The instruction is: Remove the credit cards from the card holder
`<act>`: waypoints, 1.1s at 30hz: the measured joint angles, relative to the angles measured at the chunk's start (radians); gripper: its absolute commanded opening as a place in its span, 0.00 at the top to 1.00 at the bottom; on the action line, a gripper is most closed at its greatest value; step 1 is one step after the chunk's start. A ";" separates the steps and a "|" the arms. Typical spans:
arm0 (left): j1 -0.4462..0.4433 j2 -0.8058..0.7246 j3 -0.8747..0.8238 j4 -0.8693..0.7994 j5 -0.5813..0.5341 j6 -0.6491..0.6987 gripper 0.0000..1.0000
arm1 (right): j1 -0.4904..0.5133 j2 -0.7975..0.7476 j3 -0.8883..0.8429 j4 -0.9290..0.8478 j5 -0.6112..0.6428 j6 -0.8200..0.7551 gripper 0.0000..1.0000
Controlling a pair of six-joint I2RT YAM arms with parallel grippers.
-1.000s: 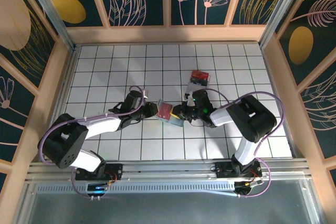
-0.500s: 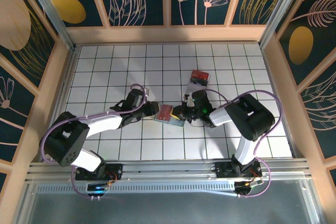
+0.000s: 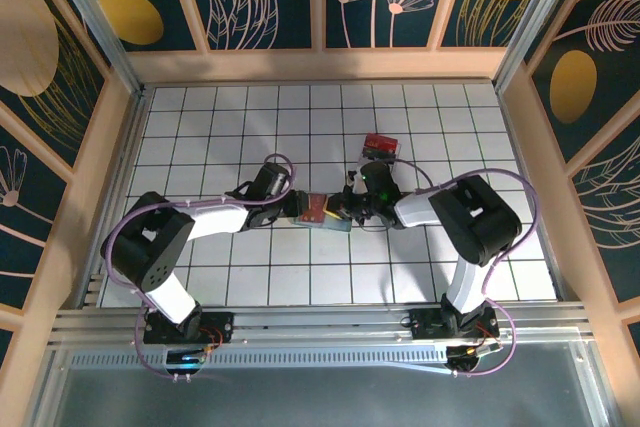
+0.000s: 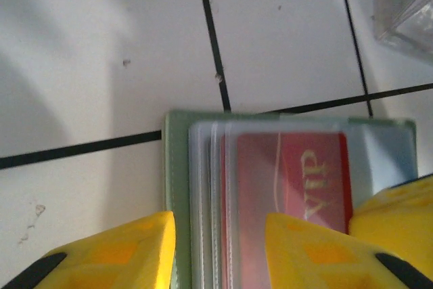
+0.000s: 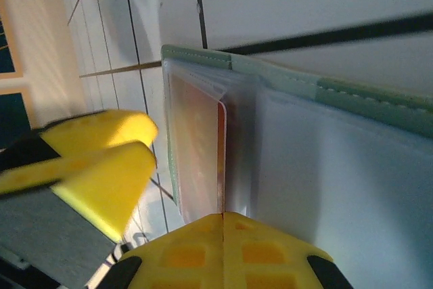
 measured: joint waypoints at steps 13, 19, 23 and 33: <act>-0.071 0.020 -0.030 0.062 0.002 -0.059 0.99 | -0.036 0.005 0.103 -0.236 0.043 -0.159 0.96; -0.090 -0.024 -0.082 0.068 -0.007 -0.103 1.00 | -0.046 -0.019 0.078 -0.224 0.040 -0.154 0.98; -0.090 -0.071 -0.113 0.034 -0.022 -0.123 1.00 | -0.044 -0.044 0.045 -0.211 0.040 -0.139 1.00; -0.089 -0.135 -0.098 -0.024 -0.043 -0.135 0.88 | 0.005 -0.053 0.035 -0.210 0.047 -0.130 1.00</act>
